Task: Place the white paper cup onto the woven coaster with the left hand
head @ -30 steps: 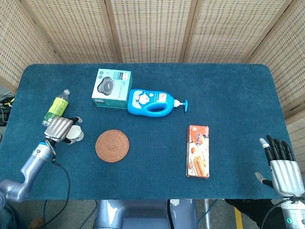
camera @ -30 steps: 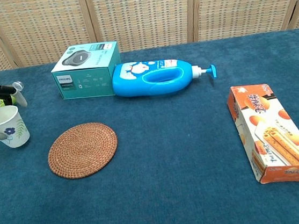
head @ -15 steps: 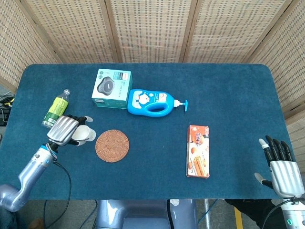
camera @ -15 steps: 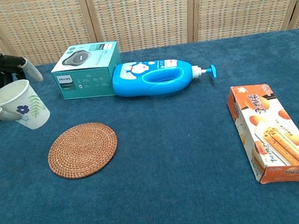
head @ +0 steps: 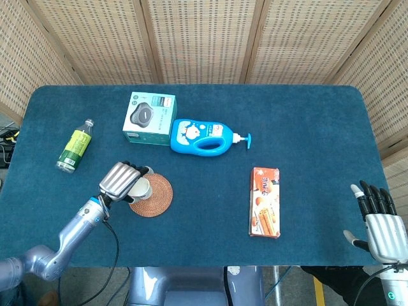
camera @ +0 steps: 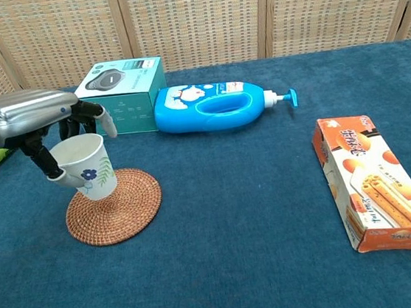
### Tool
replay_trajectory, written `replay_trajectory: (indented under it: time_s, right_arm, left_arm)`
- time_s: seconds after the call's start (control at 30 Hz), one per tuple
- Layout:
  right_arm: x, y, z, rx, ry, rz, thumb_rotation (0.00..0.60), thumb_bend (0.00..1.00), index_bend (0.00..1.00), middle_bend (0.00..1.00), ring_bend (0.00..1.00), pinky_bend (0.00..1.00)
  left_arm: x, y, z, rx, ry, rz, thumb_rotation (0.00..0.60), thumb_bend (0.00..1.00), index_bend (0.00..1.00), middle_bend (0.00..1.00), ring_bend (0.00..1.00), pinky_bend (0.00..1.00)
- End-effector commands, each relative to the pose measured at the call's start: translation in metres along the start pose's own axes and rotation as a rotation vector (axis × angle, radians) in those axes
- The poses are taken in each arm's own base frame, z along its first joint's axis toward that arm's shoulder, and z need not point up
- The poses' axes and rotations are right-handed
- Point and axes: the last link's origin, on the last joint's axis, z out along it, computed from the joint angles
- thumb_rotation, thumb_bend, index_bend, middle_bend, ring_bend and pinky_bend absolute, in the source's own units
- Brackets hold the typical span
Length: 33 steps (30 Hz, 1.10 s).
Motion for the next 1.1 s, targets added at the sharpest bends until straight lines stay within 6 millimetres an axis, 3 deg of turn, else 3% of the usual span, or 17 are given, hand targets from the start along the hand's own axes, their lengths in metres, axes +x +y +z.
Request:
replay_trajectory:
  time_s: [0.03, 0.37, 0.43, 0.5, 0.57, 0.7, 0.83, 0.97, 1.1]
  right_arm:
    - [0.001, 0.001, 0.0, -0.003, 0.002, 0.004, 0.6, 0.0, 0.03, 0.0, 0.0, 0.0]
    - [0.003, 0.005, 0.001, -0.012, 0.004, 0.017, 0.6, 0.0, 0.03, 0.0, 0.0, 0.0]
    - [0.004, 0.005, 0.001, -0.013, 0.004, 0.018, 0.6, 0.0, 0.03, 0.0, 0.0, 0.0]
    - [0.004, 0.005, 0.001, -0.013, 0.005, 0.019, 0.6, 0.0, 0.03, 0.0, 0.0, 0.0]
    - [0.005, 0.006, 0.001, -0.013, 0.008, 0.019, 0.6, 0.0, 0.03, 0.0, 0.0, 0.0]
    - [0.005, 0.005, 0.0, -0.011, 0.008, 0.019, 0.6, 0.0, 0.03, 0.0, 0.0, 0.0]
    - [0.005, 0.004, 0.0, -0.007, 0.009, 0.018, 0.6, 0.0, 0.03, 0.0, 0.0, 0.0]
    - [0.006, 0.004, -0.001, -0.005, 0.011, 0.021, 0.6, 0.0, 0.03, 0.0, 0.0, 0.0]
    - [0.007, 0.003, -0.001, 0.0, 0.016, 0.026, 0.6, 0.0, 0.03, 0.0, 0.0, 0.0]
  left_arm:
    - [-0.007, 0.009, 0.008, -0.005, -0.029, -0.003, 0.6, 0.0, 0.32, 0.48, 0.49, 0.41]
    - [-0.014, 0.014, 0.014, 0.01, -0.058, 0.029, 0.6, 0.0, 0.29, 0.45, 0.45, 0.38]
    - [-0.016, 0.015, 0.014, 0.005, -0.066, 0.038, 0.6, 0.0, 0.21, 0.35, 0.36, 0.33]
    - [-0.018, 0.017, 0.013, -0.008, -0.081, 0.033, 0.6, 0.0, 0.07, 0.16, 0.2, 0.25]
    - [-0.018, 0.015, 0.011, -0.018, -0.097, 0.037, 0.6, 0.0, 0.01, 0.04, 0.08, 0.2]
    - [-0.012, 0.012, 0.006, -0.02, -0.091, 0.037, 0.6, 0.0, 0.0, 0.0, 0.0, 0.09]
    - [0.006, 0.004, -0.008, -0.009, -0.041, 0.022, 0.6, 0.0, 0.0, 0.0, 0.0, 0.01]
    - [0.026, -0.011, -0.03, 0.036, 0.023, 0.024, 0.6, 0.0, 0.0, 0.0, 0.0, 0.0]
    - [0.051, -0.034, -0.071, 0.152, 0.114, 0.037, 0.6, 0.0, 0.0, 0.0, 0.0, 0.0]
